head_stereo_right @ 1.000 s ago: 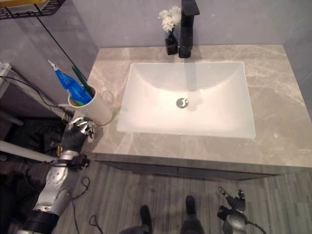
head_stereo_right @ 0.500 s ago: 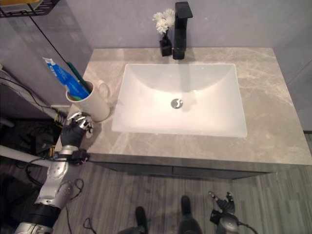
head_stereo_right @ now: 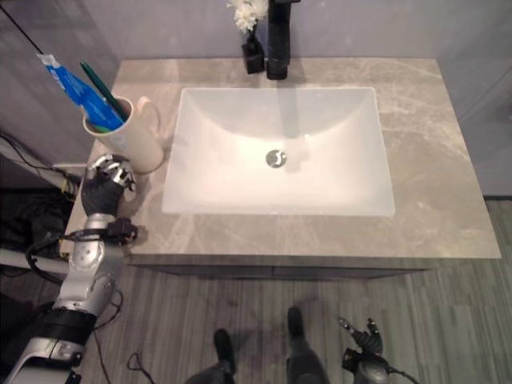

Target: Put brush and paste in cup on sink, flatten towel.

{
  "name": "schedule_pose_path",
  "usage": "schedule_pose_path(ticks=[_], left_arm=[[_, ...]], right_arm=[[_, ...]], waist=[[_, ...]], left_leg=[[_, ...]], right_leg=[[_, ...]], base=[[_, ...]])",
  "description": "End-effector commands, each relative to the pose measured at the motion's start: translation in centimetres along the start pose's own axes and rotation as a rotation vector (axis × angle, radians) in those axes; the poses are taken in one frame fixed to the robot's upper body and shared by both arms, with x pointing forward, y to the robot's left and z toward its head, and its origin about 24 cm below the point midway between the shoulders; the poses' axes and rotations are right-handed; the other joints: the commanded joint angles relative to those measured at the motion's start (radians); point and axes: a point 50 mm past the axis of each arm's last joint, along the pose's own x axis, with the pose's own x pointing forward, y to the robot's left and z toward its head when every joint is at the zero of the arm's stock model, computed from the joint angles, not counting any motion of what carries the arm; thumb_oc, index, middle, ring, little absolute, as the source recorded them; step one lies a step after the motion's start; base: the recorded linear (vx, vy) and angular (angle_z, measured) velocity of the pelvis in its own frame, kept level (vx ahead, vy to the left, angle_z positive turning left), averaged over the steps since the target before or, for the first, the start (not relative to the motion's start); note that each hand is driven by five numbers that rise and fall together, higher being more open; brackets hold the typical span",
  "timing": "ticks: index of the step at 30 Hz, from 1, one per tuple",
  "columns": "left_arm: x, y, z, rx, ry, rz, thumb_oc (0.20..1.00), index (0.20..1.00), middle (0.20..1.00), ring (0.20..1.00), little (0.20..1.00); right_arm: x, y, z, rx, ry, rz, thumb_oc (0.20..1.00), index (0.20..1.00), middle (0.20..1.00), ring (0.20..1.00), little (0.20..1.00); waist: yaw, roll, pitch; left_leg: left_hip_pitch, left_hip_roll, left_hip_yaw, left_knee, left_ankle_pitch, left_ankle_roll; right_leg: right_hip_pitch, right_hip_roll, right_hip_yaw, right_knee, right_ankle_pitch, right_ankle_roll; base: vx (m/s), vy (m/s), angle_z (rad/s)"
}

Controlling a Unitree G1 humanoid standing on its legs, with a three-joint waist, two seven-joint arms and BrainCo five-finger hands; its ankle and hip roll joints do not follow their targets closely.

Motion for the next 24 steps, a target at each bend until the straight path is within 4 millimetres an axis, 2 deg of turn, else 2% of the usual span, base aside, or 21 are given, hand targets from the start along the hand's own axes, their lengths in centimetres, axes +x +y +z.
schedule_pose_path(ticks=[1,9,13,19,24], left_arm=[[0.8,1.0,0.8,0.034,-0.043,0.04,0.2,0.2,0.2,0.2,0.2],[-1.8,-0.2,-0.1,0.001,-0.011,-0.05,0.2,0.2,0.2,0.2,0.2],[-2.1,-0.2,-0.2,0.014,-0.004,-0.07,0.2,0.2,0.2,0.2,0.2],[-1.0,0.1,0.1,0.039,-0.02,-0.05,0.2,0.2,0.2,0.2,0.2],[0.8,0.5,0.9,0.067,-0.05,-0.008,0.2,0.2,0.2,0.2,0.2]], right_arm=[[0.1,0.7,0.9,0.008,-0.044,0.007,1.0,1.0,1.0,1.0,1.0],[0.2,0.6,0.5,-0.004,-0.02,0.008,1.0,1.0,1.0,1.0,1.0],[0.3,0.6,0.9,-0.007,-0.036,0.015,1.0,1.0,1.0,1.0,1.0],[0.4,0.5,1.4,-0.016,-0.053,0.015,1.0,1.0,1.0,1.0,1.0],[0.5,0.6,1.8,-0.027,-0.07,0.018,1.0,1.0,1.0,1.0,1.0]], waist=[[-0.016,0.008,0.022],[-0.003,0.019,0.017],[0.001,0.025,0.018],[-0.003,0.03,0.028],[-0.013,0.027,0.037]], left_leg=[[0.002,0.072,-0.034,0.003,0.06,-0.07],[0.015,0.069,-0.036,0.003,0.056,-0.067],[0.013,0.068,-0.036,0.003,0.058,-0.067],[0.005,0.068,-0.034,0.003,0.061,-0.069],[-0.008,0.071,-0.03,0.003,0.063,-0.071]], right_leg=[[0.034,-0.035,-0.013,0.061,-0.035,0.025],[0.044,-0.036,-0.015,0.061,-0.043,0.022],[0.044,-0.036,-0.015,0.06,-0.044,0.02],[0.032,-0.035,-0.012,0.061,-0.041,0.02],[0.011,-0.033,-0.005,0.06,-0.034,0.023]], base=[[0.0,0.0,0.0],[0.0,0.0,0.0],[0.0,0.0,0.0],[0.0,0.0,0.0],[0.0,0.0,0.0]])
